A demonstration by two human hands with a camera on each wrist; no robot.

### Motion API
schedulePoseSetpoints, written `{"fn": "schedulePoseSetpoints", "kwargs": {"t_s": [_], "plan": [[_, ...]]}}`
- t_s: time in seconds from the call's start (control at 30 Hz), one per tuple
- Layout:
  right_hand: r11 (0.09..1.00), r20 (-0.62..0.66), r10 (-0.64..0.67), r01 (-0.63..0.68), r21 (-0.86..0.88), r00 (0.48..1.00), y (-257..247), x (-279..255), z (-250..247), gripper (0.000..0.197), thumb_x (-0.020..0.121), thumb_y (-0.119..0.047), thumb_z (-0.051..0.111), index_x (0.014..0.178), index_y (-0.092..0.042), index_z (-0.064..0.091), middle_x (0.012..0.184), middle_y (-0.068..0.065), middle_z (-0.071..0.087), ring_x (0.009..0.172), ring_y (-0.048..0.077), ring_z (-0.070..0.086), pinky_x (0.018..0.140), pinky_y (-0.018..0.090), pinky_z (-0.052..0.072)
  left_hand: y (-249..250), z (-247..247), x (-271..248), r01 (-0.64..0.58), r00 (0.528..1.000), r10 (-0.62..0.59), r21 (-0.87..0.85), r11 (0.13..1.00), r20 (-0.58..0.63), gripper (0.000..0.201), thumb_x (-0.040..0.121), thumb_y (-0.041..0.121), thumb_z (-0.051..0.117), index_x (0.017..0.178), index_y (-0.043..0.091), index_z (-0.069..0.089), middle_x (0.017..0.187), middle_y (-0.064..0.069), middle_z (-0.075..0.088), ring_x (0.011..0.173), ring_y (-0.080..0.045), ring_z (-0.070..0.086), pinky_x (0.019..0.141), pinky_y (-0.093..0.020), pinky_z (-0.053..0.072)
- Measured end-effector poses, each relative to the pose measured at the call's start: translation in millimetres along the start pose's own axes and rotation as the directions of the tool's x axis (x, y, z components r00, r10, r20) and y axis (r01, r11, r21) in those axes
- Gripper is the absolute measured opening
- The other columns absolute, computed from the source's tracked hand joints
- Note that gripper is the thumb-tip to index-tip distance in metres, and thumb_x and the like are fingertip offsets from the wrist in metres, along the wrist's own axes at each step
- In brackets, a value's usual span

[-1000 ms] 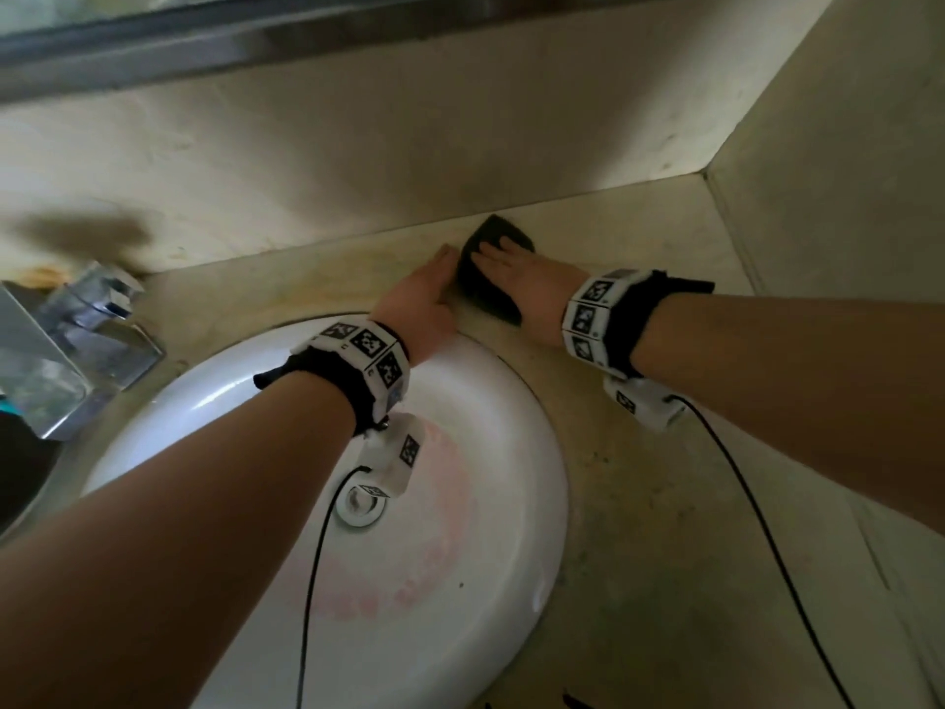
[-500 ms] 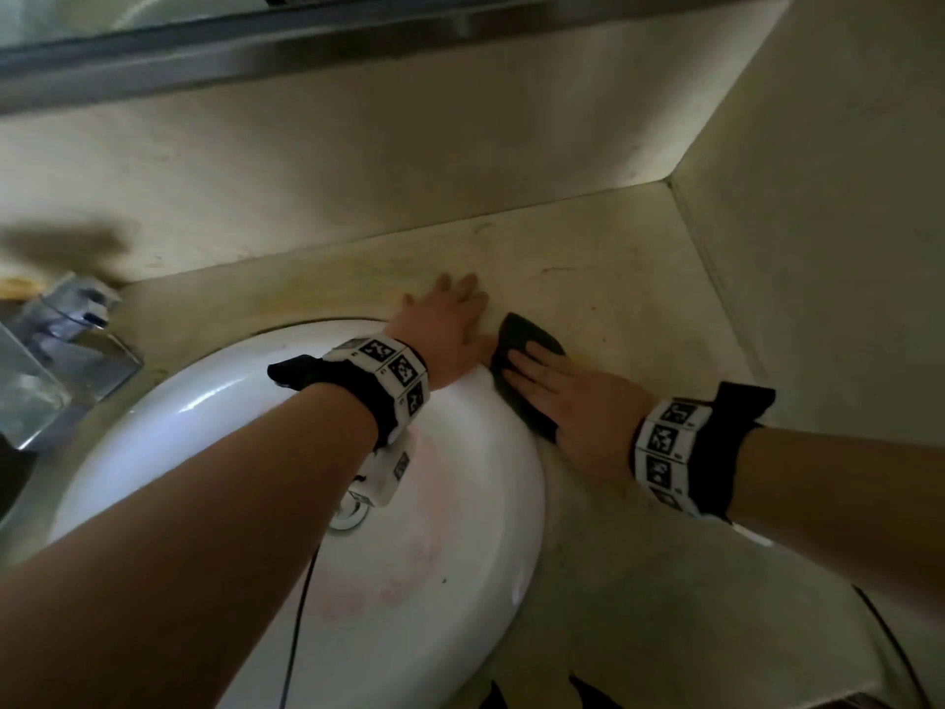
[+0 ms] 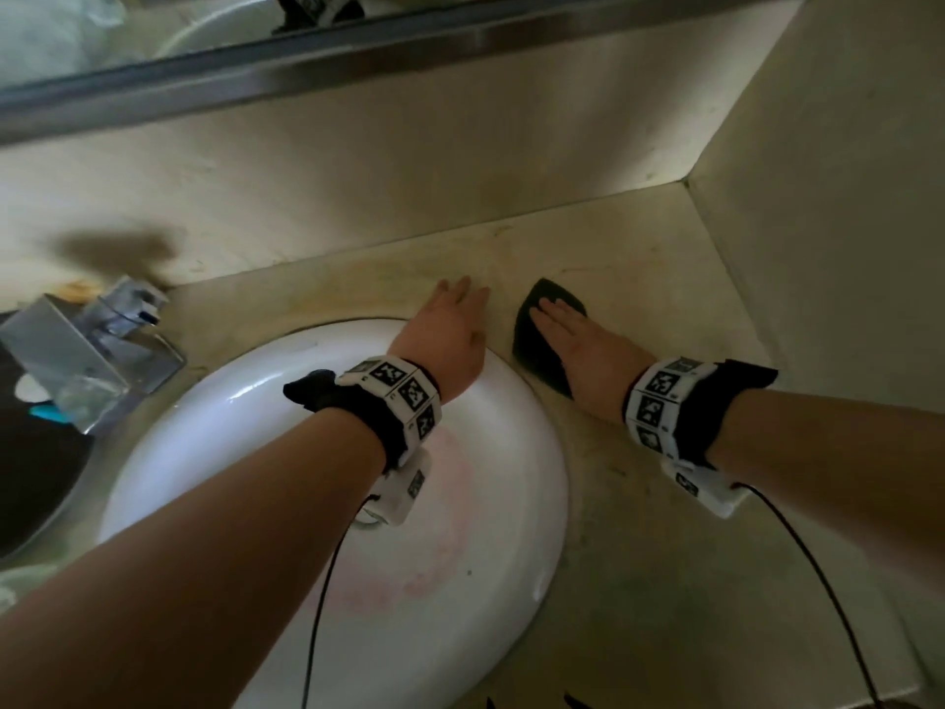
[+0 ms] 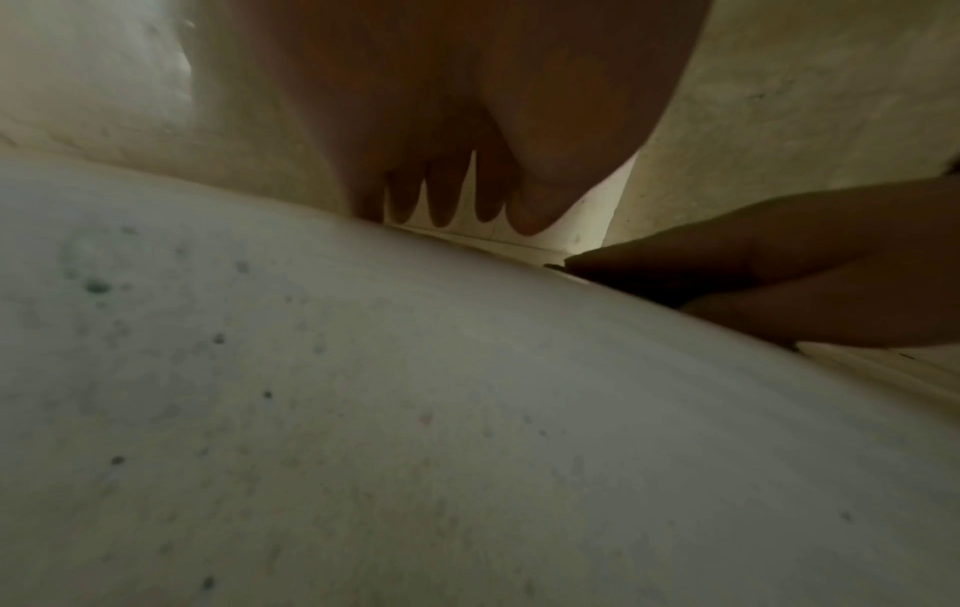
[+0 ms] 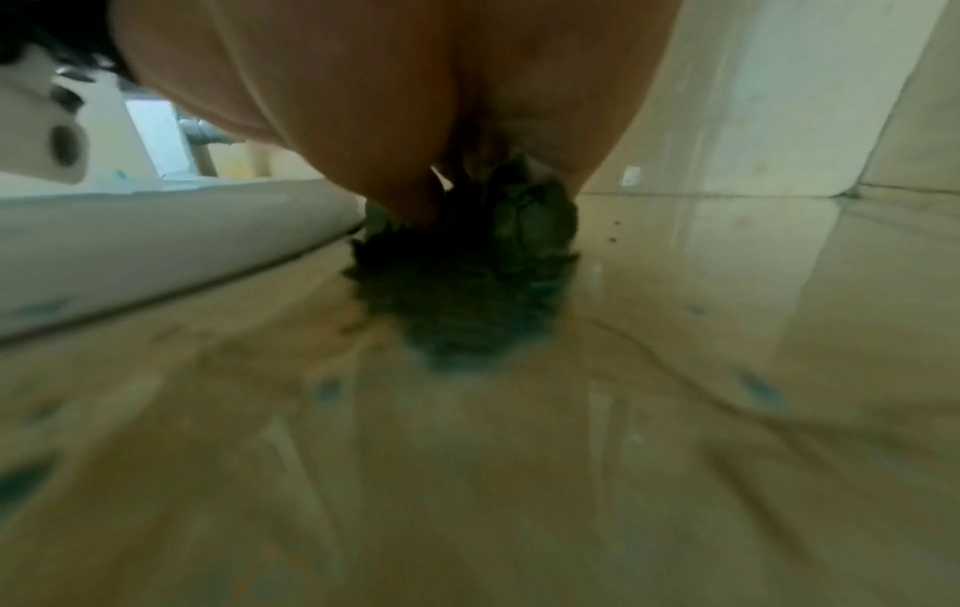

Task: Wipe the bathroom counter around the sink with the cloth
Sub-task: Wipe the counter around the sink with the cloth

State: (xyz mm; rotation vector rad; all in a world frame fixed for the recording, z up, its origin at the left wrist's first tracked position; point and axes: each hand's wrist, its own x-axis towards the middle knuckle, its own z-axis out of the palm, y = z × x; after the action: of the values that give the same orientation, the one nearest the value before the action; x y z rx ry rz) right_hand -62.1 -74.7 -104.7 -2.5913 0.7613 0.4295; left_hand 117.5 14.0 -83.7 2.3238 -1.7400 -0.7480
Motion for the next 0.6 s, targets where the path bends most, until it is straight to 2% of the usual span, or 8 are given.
{"fn": "schedulePoseSetpoints", "kwargs": {"t_s": [0.1,0.2,0.27,0.3,0.4,0.47,0.53,0.6], "plan": [[0.992,-0.030,-0.024,0.028,0.126,0.999,-13.1,18.5,-6.7,0.070,0.095,-0.005,0.048,0.150,-0.009,0.005,0.159,0.011,0.000,0.147,0.022,0.008,0.117,0.028,0.008,-2.3,3.8,-0.4,-0.010,1.000,0.010,-0.049,0.999,-0.013,0.058,0.094,0.011,0.042,0.149,0.016,0.024,0.158,-0.008,0.016,0.147,-0.025,0.011,0.117,-0.033,0.013],[0.919,-0.174,0.084,-0.009,0.393,0.981,-19.4,22.1,-20.9,0.056,0.095,-0.010,0.050,0.147,-0.009,0.029,0.153,0.011,0.028,0.139,0.023,0.031,0.112,0.023,0.019,5.2,11.2,4.0,-0.082,0.996,0.076,-0.181,0.980,-0.039,0.060,0.087,0.015,0.053,0.144,0.019,0.036,0.151,-0.010,0.034,0.141,-0.024,0.028,0.116,-0.033,0.024],[0.926,-0.277,0.102,0.010,0.377,0.956,-21.7,19.8,-31.7,0.051,0.091,-0.006,0.050,0.141,-0.011,0.040,0.143,0.010,0.044,0.129,0.024,0.043,0.106,0.023,0.028,14.1,11.5,6.7,-0.134,0.989,0.114,-0.234,0.963,-0.099,0.059,0.081,0.017,0.062,0.137,0.017,0.044,0.138,-0.007,0.048,0.126,-0.023,0.044,0.106,-0.031,0.036],[0.929,-0.313,0.092,0.031,0.368,0.945,-23.3,18.7,-35.1,0.051,0.088,-0.003,0.050,0.138,-0.012,0.043,0.139,0.009,0.047,0.125,0.024,0.046,0.103,0.022,0.031,18.3,10.4,8.2,-0.144,0.986,0.117,-0.250,0.957,-0.119,0.056,0.079,0.016,0.065,0.133,0.015,0.048,0.132,-0.007,0.053,0.119,-0.023,0.050,0.099,-0.030,0.040],[0.898,-0.355,0.097,0.072,0.434,0.930,-35.4,18.7,-39.2,0.047,0.086,-0.001,0.052,0.131,-0.013,0.045,0.134,0.007,0.047,0.117,0.020,0.051,0.092,0.018,0.035,27.6,4.2,10.9,-0.068,0.988,0.030,-0.246,0.967,-0.154,0.041,0.083,0.016,0.061,0.124,0.016,0.055,0.113,-0.008,0.060,0.102,-0.026,0.058,0.083,-0.032,0.047],[0.883,-0.368,0.122,0.069,0.465,0.922,-44.2,19.4,-38.6,0.046,0.088,-0.008,0.055,0.133,-0.015,0.042,0.136,0.006,0.044,0.117,0.019,0.050,0.090,0.019,0.036,22.5,-3.0,13.0,0.017,0.978,-0.049,-0.159,0.987,-0.201,0.034,0.087,0.014,0.054,0.120,0.021,0.058,0.107,-0.006,0.059,0.095,-0.026,0.059,0.075,-0.032,0.046],[0.901,-0.345,0.128,0.037,0.433,0.930,-49.2,18.3,-36.9,0.056,0.090,-0.015,0.056,0.141,-0.014,0.033,0.145,0.007,0.035,0.124,0.021,0.045,0.096,0.024,0.038,4.3,-18.3,13.1,0.084,0.953,-0.111,-0.105,0.991,-0.283,0.035,0.087,0.013,0.051,0.119,0.025,0.061,0.109,-0.007,0.055,0.093,-0.028,0.059,0.075,-0.033,0.047],[0.943,-0.240,0.085,0.000,0.333,0.967,-52.2,15.6,-29.8,0.064,0.093,-0.017,0.051,0.149,-0.013,0.019,0.155,0.007,0.019,0.138,0.022,0.029,0.111,0.031,0.029,-26.1,-38.1,11.0,0.213,0.907,-0.232,-0.091,0.973,-0.352,0.040,0.089,0.017,0.052,0.127,0.029,0.056,0.116,-0.009,0.051,0.096,-0.031,0.058,0.082,-0.036,0.048]]}}
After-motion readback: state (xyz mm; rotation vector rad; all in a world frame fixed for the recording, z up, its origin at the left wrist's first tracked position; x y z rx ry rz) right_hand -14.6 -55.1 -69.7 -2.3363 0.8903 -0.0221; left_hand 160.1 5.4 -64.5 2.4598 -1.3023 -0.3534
